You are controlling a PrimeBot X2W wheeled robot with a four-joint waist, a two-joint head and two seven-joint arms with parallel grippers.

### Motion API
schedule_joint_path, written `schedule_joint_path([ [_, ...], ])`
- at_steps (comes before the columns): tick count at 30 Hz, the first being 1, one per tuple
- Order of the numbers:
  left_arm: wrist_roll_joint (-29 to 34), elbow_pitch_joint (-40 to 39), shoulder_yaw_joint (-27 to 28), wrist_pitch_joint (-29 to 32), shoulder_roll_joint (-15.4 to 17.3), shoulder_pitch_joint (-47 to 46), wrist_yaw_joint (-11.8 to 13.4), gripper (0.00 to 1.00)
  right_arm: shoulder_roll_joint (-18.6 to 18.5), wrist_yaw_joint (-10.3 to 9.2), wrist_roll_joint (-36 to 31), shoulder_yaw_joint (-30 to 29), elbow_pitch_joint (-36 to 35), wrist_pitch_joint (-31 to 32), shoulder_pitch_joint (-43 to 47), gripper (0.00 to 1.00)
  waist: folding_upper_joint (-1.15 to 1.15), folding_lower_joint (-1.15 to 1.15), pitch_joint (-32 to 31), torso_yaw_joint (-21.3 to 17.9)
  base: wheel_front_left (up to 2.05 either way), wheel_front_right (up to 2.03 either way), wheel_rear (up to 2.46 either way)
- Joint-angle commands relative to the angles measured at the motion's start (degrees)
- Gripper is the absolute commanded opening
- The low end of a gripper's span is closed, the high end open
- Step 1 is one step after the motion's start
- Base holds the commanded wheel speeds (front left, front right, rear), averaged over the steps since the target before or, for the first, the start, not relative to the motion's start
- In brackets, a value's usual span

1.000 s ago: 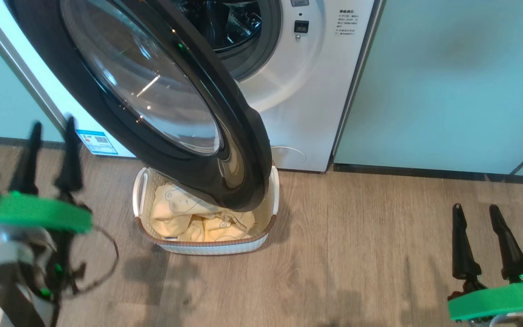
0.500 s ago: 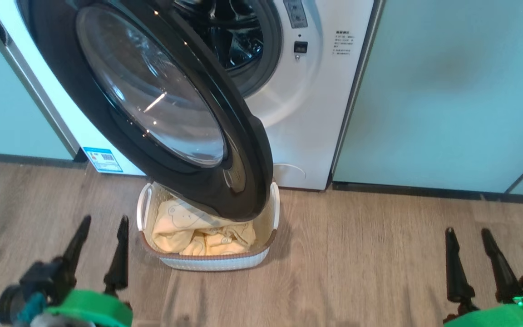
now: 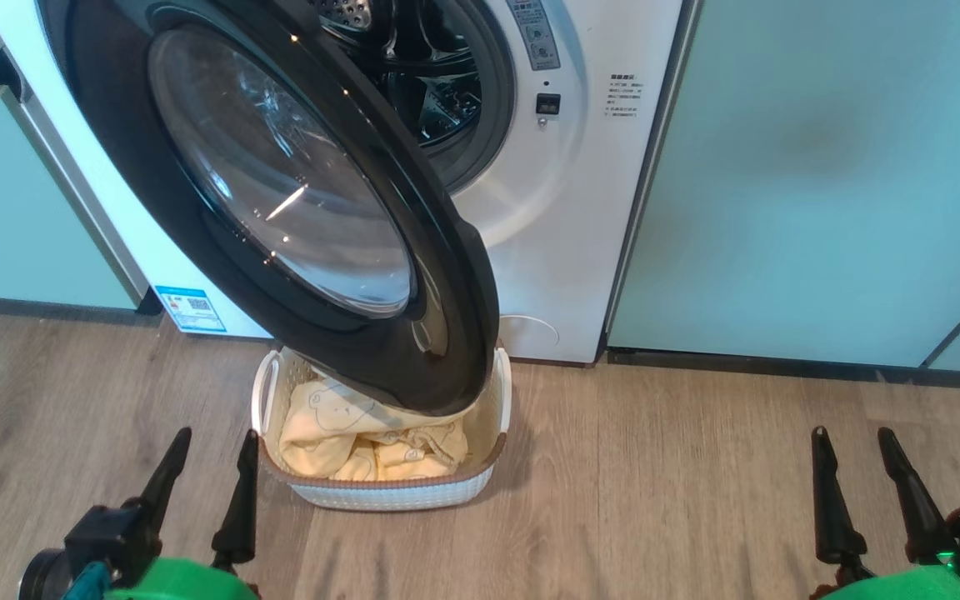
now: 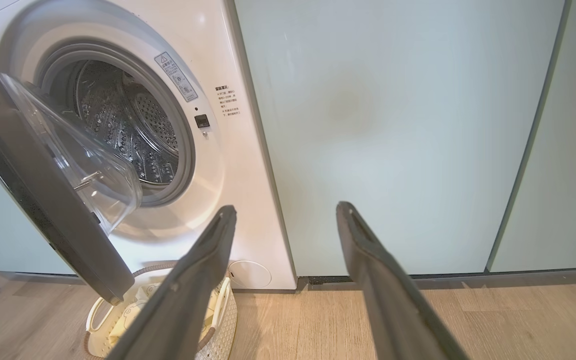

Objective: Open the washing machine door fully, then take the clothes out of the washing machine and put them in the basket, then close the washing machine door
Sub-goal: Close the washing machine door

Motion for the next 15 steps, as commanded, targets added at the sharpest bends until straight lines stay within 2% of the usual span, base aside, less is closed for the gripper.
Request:
schedule_joint_path([
  [1, 0.54, -1.43, 1.80, -0.54, 0.56, -1.75, 0.32, 1.00, -0.28, 0.01, -0.05, 1.21, -1.92, -0.56, -0.85, 1.00, 0.00, 0.00, -0.06, -0.05, 0.00, 0.00, 0.00],
  [9, 0.48, -1.18, 1.48, -0.51, 0.52, -1.39, 0.75, 1.00, -0.28, 0.01, 0.01, 1.41, -1.52, -0.56, -0.80, 1.00, 0.00, 0.00, -0.47, -0.41, 0.00, 0.00, 0.00],
  [10, 0.48, -1.22, 1.40, -0.50, 0.46, -1.38, 0.84, 1.00, -0.28, 0.01, 0.03, 1.40, -1.49, -0.56, -0.80, 0.47, 0.00, 0.00, -0.52, -0.41, 0.00, 0.00, 0.00],
  [12, 0.51, -1.30, 1.24, -0.48, 0.42, -1.37, 0.96, 1.00, -0.28, 0.01, 0.22, 1.50, -1.43, -0.56, -0.71, 0.00, 0.00, 0.00, -0.61, -0.41, 0.00, 0.00, 0.00],
  [15, 0.41, -1.26, 1.11, -0.48, 0.46, -1.47, 0.93, 1.00, -0.28, 0.01, 0.37, 1.93, -1.21, -0.56, -0.68, 0.00, 0.00, 0.00, -0.66, -0.42, 0.00, 0.00, 0.00],
])
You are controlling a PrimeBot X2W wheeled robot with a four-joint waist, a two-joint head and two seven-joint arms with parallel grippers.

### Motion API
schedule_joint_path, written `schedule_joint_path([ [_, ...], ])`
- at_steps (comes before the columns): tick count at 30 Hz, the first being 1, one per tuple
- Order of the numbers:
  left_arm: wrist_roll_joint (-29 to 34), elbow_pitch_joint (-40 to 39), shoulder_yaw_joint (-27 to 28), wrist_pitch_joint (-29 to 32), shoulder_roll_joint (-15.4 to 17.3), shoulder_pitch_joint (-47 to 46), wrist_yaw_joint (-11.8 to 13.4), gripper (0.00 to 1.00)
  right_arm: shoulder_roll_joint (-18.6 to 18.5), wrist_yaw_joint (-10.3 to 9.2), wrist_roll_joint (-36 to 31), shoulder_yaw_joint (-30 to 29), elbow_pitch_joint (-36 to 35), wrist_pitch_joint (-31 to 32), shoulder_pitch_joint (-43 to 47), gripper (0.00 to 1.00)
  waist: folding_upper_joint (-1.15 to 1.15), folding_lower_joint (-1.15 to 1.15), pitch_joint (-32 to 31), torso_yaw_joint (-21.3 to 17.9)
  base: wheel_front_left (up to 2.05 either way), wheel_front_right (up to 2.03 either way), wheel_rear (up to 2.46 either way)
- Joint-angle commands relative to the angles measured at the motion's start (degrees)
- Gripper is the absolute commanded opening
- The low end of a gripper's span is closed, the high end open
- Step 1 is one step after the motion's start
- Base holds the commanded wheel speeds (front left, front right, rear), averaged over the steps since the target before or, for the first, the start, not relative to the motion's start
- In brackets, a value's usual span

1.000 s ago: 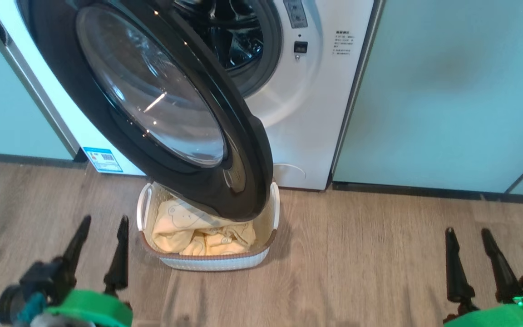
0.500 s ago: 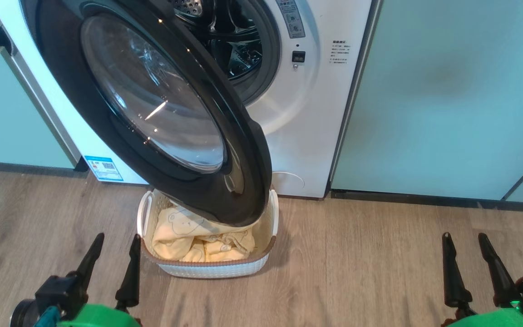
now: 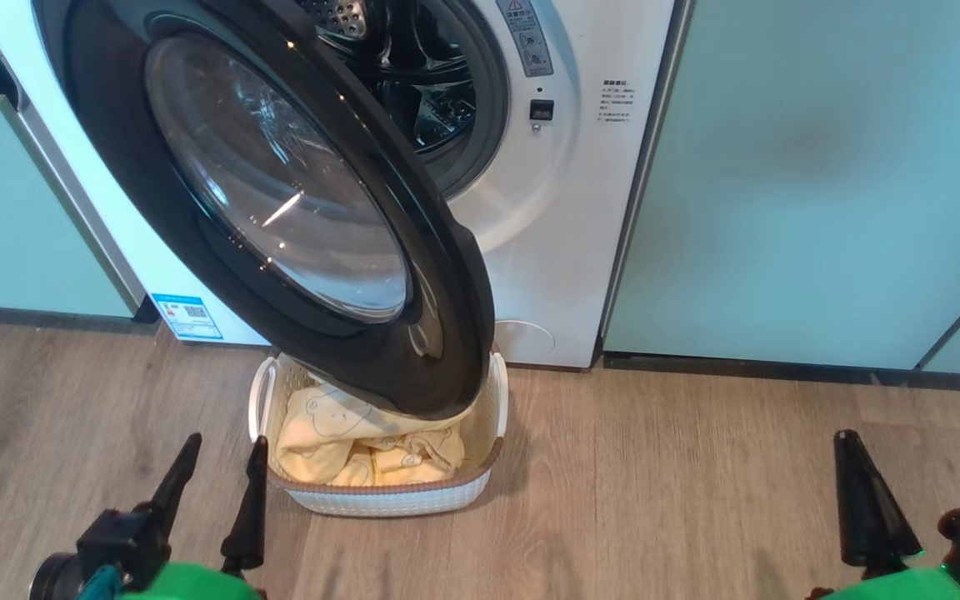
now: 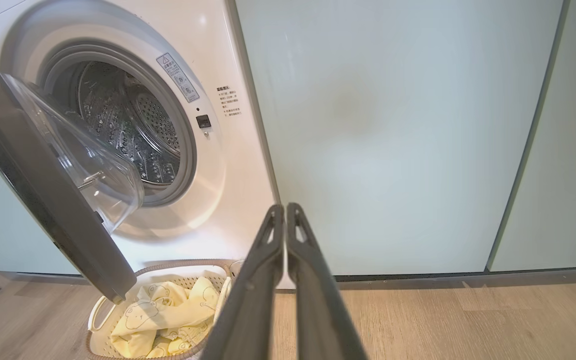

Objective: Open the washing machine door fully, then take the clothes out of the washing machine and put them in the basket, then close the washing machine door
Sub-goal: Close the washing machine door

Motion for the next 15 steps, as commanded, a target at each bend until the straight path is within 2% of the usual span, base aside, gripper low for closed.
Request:
schedule_joint_path([
  [1, 0.39, -1.38, 2.36, -0.49, 0.55, -1.65, 0.21, 1.00, -0.29, 0.01, 0.41, 1.45, -1.49, -0.56, -0.73, 0.00, 0.00, 0.00, -0.01, 0.03, 0.00, 0.00, 0.00],
  [9, 0.46, -1.21, 2.27, -0.53, 0.56, -2.44, 0.26, 1.00, -0.29, 0.01, 0.77, 2.24, -0.93, -0.56, -1.10, 0.00, 0.00, 0.00, 0.54, 0.41, 0.00, 0.00, 0.00],
  [15, 0.57, -1.23, 2.04, -0.55, 0.62, -3.40, 0.04, 1.00, -0.29, 0.01, 1.22, 2.71, -0.45, -0.56, -1.81, 0.00, 0.00, 0.00, 1.01, 2.32, 0.00, 0.00, 0.00],
])
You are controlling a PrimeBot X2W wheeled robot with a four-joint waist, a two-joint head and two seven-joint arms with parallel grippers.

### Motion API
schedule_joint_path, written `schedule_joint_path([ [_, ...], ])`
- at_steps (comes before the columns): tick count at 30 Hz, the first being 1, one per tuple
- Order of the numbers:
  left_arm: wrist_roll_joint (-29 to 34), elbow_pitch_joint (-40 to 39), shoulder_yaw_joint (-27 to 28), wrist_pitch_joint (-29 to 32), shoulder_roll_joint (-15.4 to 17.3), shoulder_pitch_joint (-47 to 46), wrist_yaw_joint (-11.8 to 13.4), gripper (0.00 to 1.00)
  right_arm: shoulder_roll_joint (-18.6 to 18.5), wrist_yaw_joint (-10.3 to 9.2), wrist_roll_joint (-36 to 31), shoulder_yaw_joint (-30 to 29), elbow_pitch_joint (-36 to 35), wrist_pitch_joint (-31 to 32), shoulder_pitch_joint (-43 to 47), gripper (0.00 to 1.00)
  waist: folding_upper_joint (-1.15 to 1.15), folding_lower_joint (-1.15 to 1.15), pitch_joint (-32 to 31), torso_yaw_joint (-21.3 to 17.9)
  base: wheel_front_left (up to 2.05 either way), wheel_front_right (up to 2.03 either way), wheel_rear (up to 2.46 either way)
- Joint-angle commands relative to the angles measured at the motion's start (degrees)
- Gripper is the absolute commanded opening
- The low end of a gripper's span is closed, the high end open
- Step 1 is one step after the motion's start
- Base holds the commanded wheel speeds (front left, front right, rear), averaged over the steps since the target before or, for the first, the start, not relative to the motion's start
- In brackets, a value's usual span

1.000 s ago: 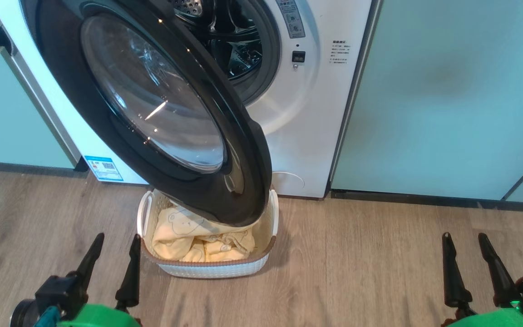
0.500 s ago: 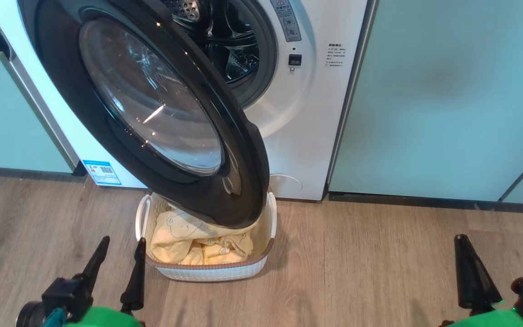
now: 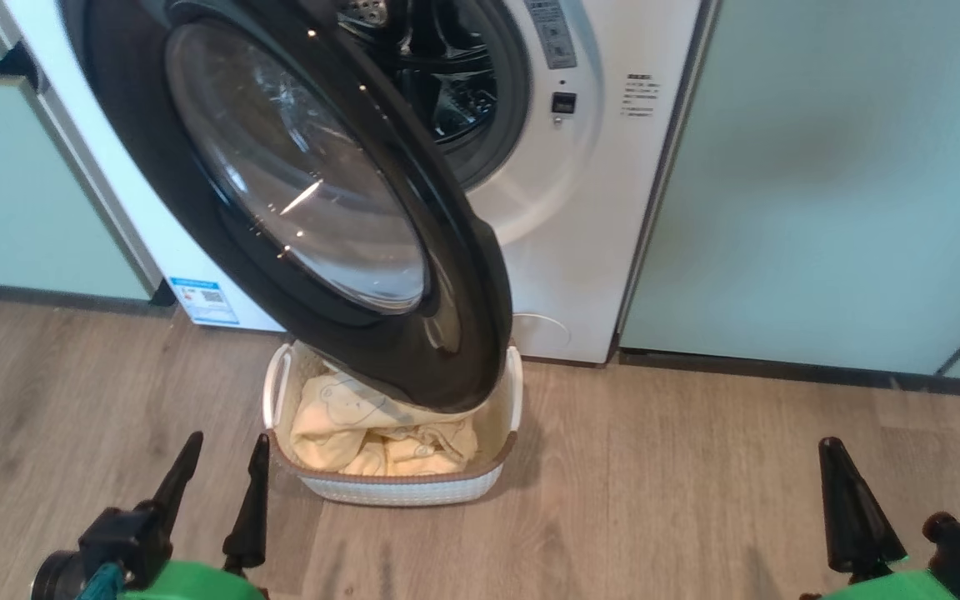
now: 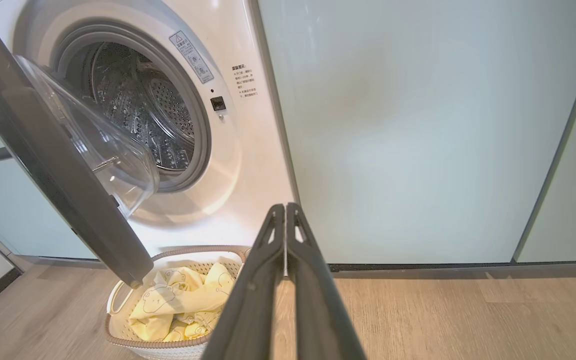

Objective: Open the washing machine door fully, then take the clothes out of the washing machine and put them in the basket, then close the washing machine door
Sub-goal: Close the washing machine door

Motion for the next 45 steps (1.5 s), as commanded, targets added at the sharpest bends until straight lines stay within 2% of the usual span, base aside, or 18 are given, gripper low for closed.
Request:
schedule_joint_path([
  [1, 0.56, -1.31, 2.03, -0.54, 0.58, -3.48, -0.07, 1.00, -0.29, 0.01, 0.42, 1.40, -1.54, -0.56, -1.94, 0.00, 0.00, 0.00, 0.18, 1.32, 0.00, 0.00, 0.00],
  [11, 1.03, -0.70, 0.10, -0.53, 0.49, -6.44, -1.15, 1.00, -0.29, 0.01, 0.96, 2.40, 0.76, -0.56, -5.89, 0.00, 0.00, 0.00, 0.93, 8.13, 0.00, 0.00, 0.00],
  [18, 1.12, 0.35, -1.50, -0.51, 0.19, -8.54, -2.12, 1.00, -0.29, 0.01, 1.98, 1.76, 4.03, -0.56, -12.25, 0.00, 0.00, 0.00, 1.49, 13.34, 0.00, 0.00, 0.00],
  [25, 1.36, 0.96, -2.18, -0.54, -0.05, -10.12, -2.38, 1.00, -0.29, 0.01, 1.54, 0.52, 5.39, -0.56, -19.99, 0.00, 0.00, 0.00, 1.36, 16.97, 0.00, 0.00, 0.00],
  [31, 1.49, 1.06, -2.24, -0.55, 0.06, -10.37, -2.37, 1.00, -0.29, 0.01, 1.60, 0.82, 2.85, -0.56, -27.13, 0.00, 0.00, 0.00, 0.88, 18.12, 0.00, 0.00, 0.00],
  [36, 2.05, 0.46, -2.21, -0.57, 0.26, -10.37, -2.28, 1.00, -0.29, 0.01, 1.53, 2.88, -2.68, -0.56, -32.64, 0.00, 0.00, 0.00, 0.47, 18.64, 0.00, 0.00, 0.00],
  [41, 2.42, -0.11, -2.15, -0.59, 0.23, -10.14, -2.26, 1.00, -0.29, 0.01, 1.61, 7.58, -7.58, -0.56, -35.50, 0.00, 0.00, 0.00, -0.09, 19.09, 0.00, 0.00, 0.00],
  [45, 2.51, -0.42, -2.06, -0.59, 0.10, -9.71, -2.25, 1.00, -0.29, 0.01, 2.04, 14.20, -9.84, -0.56, -34.88, 0.00, 0.00, 0.00, -0.54, 19.45, 0.00, 0.00, 0.00],
])
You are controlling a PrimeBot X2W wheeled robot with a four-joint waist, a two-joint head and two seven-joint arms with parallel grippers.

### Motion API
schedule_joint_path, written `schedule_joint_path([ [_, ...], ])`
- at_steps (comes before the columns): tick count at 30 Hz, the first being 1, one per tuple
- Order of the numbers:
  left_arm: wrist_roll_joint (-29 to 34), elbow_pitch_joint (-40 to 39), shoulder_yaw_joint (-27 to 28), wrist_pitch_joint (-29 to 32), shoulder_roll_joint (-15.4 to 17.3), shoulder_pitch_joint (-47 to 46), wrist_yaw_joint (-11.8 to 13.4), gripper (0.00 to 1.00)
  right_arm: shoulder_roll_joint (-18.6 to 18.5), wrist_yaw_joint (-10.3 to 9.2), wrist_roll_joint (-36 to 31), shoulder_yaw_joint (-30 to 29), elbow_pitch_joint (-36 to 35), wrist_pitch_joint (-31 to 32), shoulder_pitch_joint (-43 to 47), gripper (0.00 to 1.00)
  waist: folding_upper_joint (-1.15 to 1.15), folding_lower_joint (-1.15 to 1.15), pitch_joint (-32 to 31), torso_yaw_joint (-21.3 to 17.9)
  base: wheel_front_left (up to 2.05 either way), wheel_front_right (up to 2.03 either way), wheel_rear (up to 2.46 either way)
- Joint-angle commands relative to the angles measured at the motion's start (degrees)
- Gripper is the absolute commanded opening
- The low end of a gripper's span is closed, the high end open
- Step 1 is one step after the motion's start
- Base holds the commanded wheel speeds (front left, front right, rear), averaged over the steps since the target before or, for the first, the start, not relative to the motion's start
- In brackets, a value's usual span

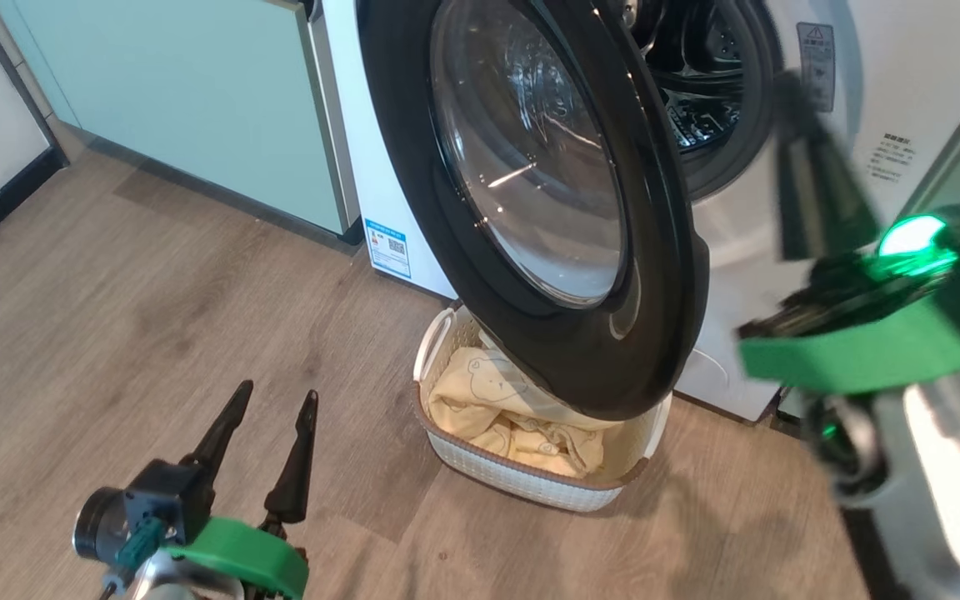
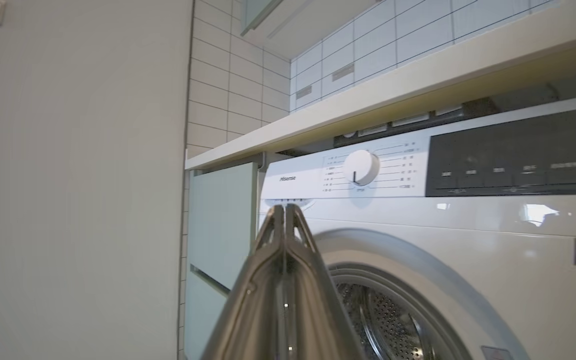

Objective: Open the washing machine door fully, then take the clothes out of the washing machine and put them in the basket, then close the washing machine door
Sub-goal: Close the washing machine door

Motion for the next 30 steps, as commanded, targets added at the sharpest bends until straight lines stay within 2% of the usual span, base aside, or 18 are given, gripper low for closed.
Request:
schedule_joint_path([
  [1, 0.58, -1.99, 2.05, -0.50, 0.53, -2.53, 0.25, 1.00, 0.33, 0.01, 0.42, 3.36, -2.26, -0.34, -0.92, 0.00, 0.00, 0.00, -0.11, 0.12, 0.00, 0.00, 0.00],
  [5, 0.58, -2.16, 2.17, -0.51, 0.48, -2.20, 0.20, 1.00, 0.28, 0.01, 0.78, 8.50, -0.80, -0.34, 2.13, 0.00, 0.00, 0.00, 0.00, 0.11, 0.00, 0.00, 0.00],
  [12, 0.95, -2.43, 2.43, -0.51, 0.26, -2.32, 0.18, 1.00, -0.18, 0.01, 2.63, 12.66, 4.67, -0.27, 6.11, 0.00, 0.00, 0.00, 0.72, -0.12, 0.00, 0.00, 0.00],
  [21, 1.62, -2.59, 2.93, -0.51, -0.57, -2.74, -0.12, 1.00, -0.30, 0.01, 4.76, 14.59, 15.22, -0.31, 6.51, 0.00, 0.00, 0.00, 1.26, -0.35, 0.00, 0.00, 0.00],
  [30, 2.23, -2.36, 3.39, -0.51, -1.29, -3.13, -0.70, 1.00, -0.12, 0.01, 4.99, 12.24, 19.14, -0.33, 4.44, 0.00, 0.00, 0.00, 1.55, -0.09, 0.00, 0.00, 0.00],
])
